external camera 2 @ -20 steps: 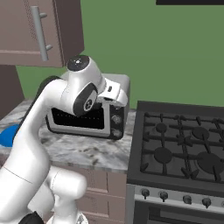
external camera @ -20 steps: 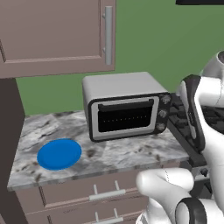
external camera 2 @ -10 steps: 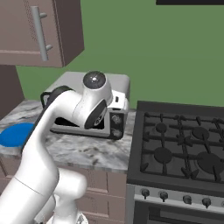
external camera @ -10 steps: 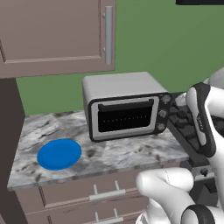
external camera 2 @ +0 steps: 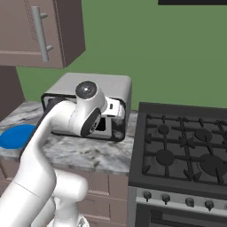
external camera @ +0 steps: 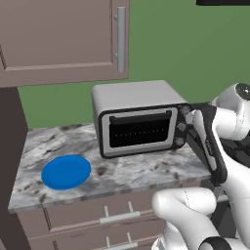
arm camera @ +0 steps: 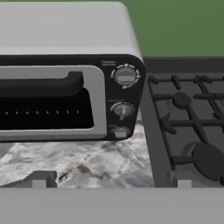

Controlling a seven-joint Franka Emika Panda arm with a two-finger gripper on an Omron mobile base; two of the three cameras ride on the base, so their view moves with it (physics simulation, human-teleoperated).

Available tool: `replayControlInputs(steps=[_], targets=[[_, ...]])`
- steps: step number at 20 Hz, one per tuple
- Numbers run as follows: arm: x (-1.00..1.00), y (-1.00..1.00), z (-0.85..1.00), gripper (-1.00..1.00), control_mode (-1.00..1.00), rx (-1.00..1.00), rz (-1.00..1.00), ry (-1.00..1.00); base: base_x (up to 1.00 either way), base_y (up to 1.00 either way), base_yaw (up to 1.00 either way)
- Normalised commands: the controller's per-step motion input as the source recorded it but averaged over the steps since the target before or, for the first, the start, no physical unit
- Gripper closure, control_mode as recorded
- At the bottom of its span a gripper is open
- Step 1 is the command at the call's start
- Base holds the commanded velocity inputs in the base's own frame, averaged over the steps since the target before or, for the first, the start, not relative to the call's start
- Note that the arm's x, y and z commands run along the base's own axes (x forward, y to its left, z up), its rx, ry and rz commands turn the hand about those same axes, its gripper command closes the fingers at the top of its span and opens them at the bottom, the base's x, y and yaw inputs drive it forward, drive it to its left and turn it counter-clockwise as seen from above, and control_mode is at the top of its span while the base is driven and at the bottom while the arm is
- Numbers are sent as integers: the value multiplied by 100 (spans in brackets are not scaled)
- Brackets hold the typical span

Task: Pull the toaster oven rack outwards. Pick up the baguette from the plate and place it on the toaster oven rack. Close the toaster oven door fully and set the temperature to the lowest setting.

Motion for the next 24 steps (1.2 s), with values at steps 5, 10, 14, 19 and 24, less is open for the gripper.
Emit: replayControlInputs(steps=[5, 10, 14, 19, 24], targets=[[26, 0, -13, -100, -100, 0, -1, -3, 0, 0, 0], [17, 0, -22, -100, -100, 0, -1, -9, 0, 0, 0], [7, 0, -6, -100, -100, 0, 0, -12, 0, 0, 0], [4, 0, -19, -100, -100, 0, 0, -15, 0, 0, 0], [9, -2, -35, -100, -100, 0, -1, -16, 0, 0, 0]])
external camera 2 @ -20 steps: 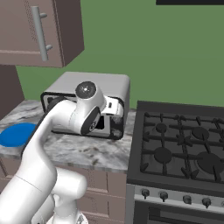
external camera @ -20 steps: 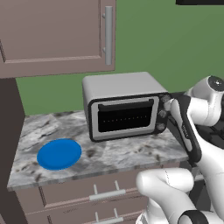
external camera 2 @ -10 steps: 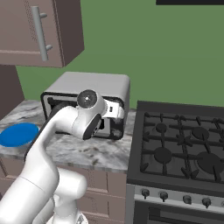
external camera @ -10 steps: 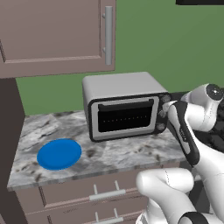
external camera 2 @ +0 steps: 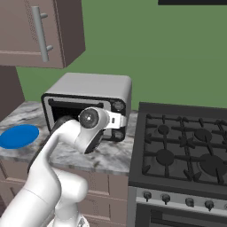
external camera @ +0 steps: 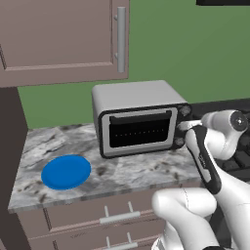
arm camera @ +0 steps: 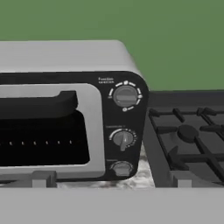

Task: Pull the toaster oven rack outwards. Pick up the baguette from the plate and place it on the toaster oven rack. Close the toaster oven door fully and set the temperature to the lowest setting.

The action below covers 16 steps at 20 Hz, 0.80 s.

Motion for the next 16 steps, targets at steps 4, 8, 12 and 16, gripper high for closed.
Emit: replayControlInputs(steps=[4, 8, 12, 16], targets=[[14, -1, -40, -100, -100, 0, 0, -23, 0, 0, 0], [2, 0, -33, -100, -100, 0, 0, -20, 0, 0, 0], [0, 0, -25, -100, -100, 0, 0, -15, 0, 0, 0], [0, -1, -5, -100, -100, 1, 0, -2, 0, 0, 0]])
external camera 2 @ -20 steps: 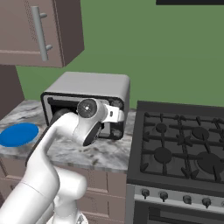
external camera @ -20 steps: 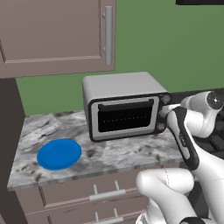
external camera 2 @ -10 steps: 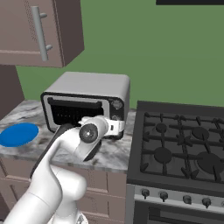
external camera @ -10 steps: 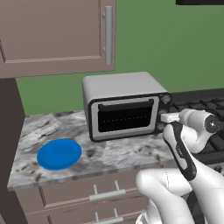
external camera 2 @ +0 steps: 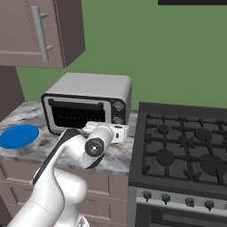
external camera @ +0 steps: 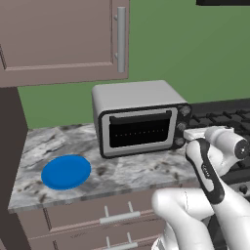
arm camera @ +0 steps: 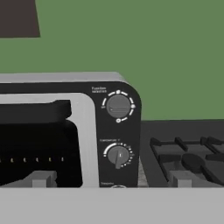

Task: Pull the toaster oven rack outwards. Pick up the baguette from the plate and place it on the toaster oven rack. Close the toaster oven door fully and set the temperature to the lowest setting.

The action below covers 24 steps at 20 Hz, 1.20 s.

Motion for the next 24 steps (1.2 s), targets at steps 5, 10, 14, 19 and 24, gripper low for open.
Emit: replayControlInputs(steps=[5, 10, 14, 19, 24], targets=[[0, 0, -15, -100, -100, 1, 0, 2, 0, 0, 0], [3, 0, -26, -100, -100, 0, -3, 14, 0, 0, 0], [11, 0, -3, -100, -100, 0, -7, 10, 0, 0, 0], [26, 0, 0, -100, -100, -2, -3, 8, 0, 0, 0], [25, 0, 0, -100, -100, 0, 0, 0, 0, 0, 0]])
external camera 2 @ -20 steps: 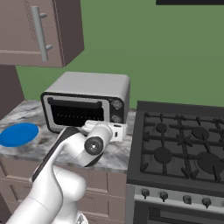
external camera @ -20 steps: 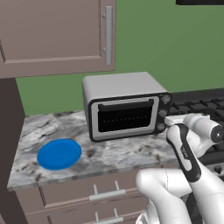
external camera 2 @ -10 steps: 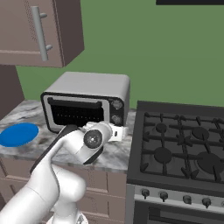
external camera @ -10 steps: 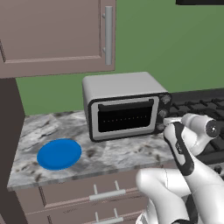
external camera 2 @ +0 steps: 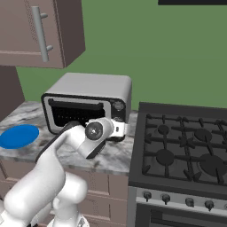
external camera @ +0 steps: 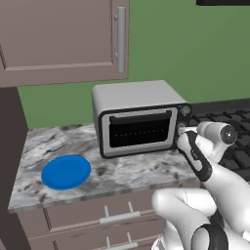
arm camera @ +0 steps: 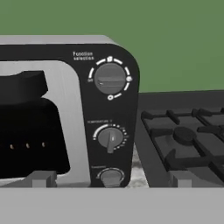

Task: Pull the toaster oven rack outwards. Pick up the baguette from the plate and place it on the toaster oven rack. Close the toaster oven door fully and set the temperature to the lowest setting.

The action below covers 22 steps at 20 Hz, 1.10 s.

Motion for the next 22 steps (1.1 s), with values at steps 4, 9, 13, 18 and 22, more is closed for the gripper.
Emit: replayControlInputs(steps=[4, 9, 13, 18, 22], targets=[[11, 0, 0, -100, -100, 0, 0, 0, 0, 0, 0], [7, 0, -11, -100, -100, 0, 0, -2, 0, 0, 0], [33, 0, -20, -100, -100, 1, 0, -9, 0, 0, 0], [62, 0, -8, -100, -100, 0, 0, 0, 0, 0, 0], [43, 1, -4, -100, -100, 0, 0, -1, 0, 0, 0]])
